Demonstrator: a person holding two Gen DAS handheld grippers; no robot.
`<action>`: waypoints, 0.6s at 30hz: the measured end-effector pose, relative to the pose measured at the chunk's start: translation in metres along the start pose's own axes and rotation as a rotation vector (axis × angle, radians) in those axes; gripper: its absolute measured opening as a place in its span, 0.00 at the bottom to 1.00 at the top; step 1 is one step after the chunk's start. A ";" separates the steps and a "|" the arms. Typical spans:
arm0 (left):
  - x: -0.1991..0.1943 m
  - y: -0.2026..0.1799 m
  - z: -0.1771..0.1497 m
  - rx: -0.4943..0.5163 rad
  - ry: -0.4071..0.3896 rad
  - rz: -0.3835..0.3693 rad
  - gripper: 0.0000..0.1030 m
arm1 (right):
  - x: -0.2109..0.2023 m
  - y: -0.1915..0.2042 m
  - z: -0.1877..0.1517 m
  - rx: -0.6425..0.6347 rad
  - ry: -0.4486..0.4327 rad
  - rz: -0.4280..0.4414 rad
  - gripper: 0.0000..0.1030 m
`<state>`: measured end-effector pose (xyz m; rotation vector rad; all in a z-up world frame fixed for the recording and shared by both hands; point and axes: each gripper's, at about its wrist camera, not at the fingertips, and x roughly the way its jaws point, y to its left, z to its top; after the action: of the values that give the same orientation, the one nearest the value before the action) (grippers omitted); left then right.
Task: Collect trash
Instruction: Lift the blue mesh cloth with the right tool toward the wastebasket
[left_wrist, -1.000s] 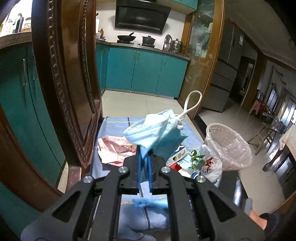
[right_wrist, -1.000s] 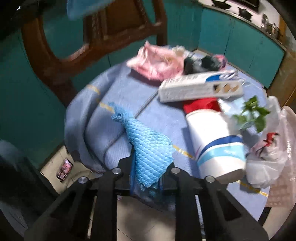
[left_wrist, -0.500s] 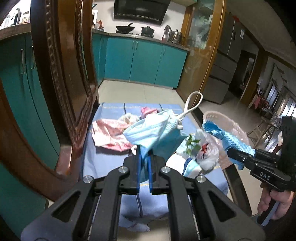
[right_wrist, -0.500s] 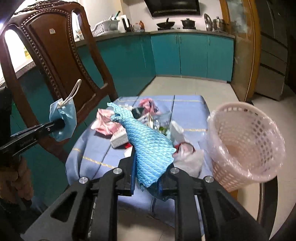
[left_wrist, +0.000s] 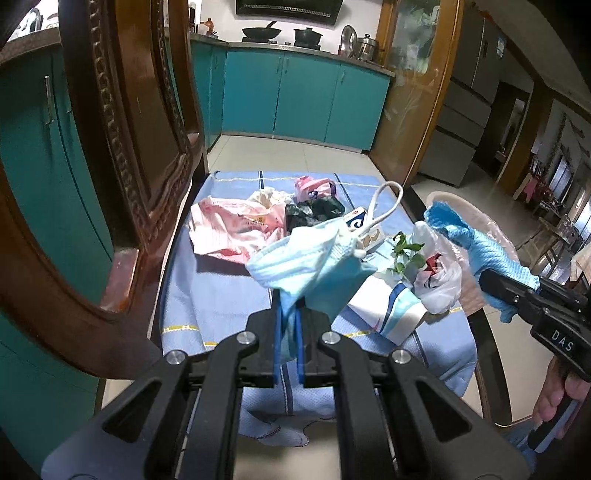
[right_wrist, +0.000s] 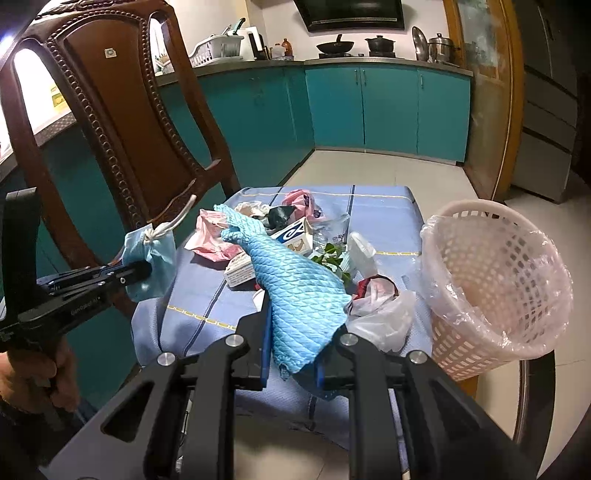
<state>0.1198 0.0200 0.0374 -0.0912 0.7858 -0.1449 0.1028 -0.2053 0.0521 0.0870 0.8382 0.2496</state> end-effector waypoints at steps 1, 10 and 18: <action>0.001 -0.001 -0.001 0.004 0.002 0.003 0.07 | 0.000 0.000 0.000 -0.001 0.001 -0.001 0.18; 0.004 -0.001 -0.001 0.011 0.009 0.008 0.07 | 0.005 0.004 -0.002 -0.018 0.003 -0.006 0.18; 0.002 -0.002 0.000 0.017 0.005 0.004 0.07 | 0.005 0.005 -0.001 -0.023 0.000 -0.011 0.18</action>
<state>0.1211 0.0177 0.0360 -0.0732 0.7891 -0.1477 0.1042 -0.1990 0.0490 0.0613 0.8354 0.2489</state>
